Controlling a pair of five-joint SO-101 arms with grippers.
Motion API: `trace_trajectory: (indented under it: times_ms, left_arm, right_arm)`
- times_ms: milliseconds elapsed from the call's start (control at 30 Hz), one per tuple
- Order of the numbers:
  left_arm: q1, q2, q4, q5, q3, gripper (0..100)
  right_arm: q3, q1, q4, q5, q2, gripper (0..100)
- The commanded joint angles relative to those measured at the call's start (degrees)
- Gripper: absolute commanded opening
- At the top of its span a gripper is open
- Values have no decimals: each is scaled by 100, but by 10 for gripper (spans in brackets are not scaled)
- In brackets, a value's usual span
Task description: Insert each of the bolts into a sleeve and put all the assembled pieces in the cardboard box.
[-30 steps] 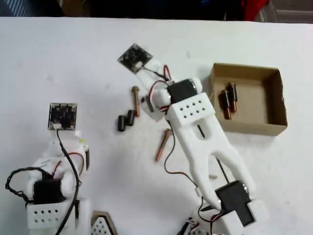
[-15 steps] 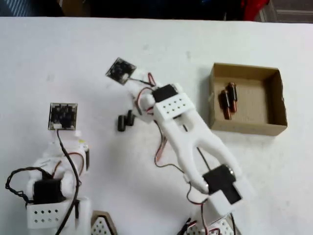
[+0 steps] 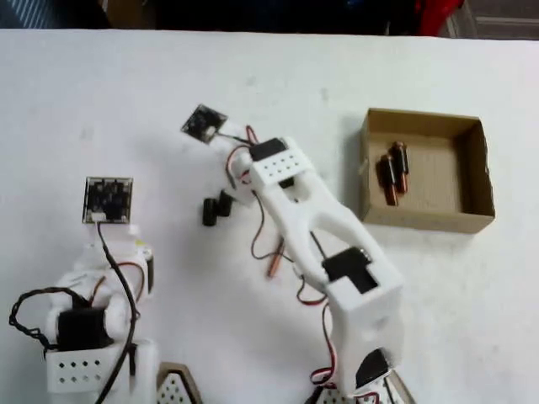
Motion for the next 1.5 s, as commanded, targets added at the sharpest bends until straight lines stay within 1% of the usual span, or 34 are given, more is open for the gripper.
trace_trajectory:
  times_ms: [0, 267, 467, 600, 967, 1133, 1200, 1300, 1467]
  left_arm:
    - [-57, 57, -176, -44, -35, 26]
    - [-57, 57, -176, -44, -35, 26]
    - [-57, 57, -176, -44, -35, 26]
    - [-57, 57, -176, -44, -35, 26]
    - [-57, 57, -176, -44, -26, 26]
    - [-57, 57, -176, -44, -26, 27]
    - [-57, 57, -176, -44, -26, 27]
    - [-57, 57, -193, -53, 44, 27]
    - [-57, 57, -422, -53, 211, 27]
  right_arm:
    - [-651, 154, 40, 53, 198, 194]
    - [-1512, 382, 57, 53, 971, 193]
    - [-2154, 338, 505, 53, 1455, 193]
    - [-2690, 347, 708, 62, 1895, 138]
    - [-5011, 338, 2378, 62, 3222, 115]
    - [-5934, 338, 2914, 53, 3688, 12]
    - [-6251, 338, 3143, 26, 3811, 24]
    - [-6664, 338, 3477, 18, 3899, 16]
    - [-7376, 277, 4092, 9, 3925, 16]
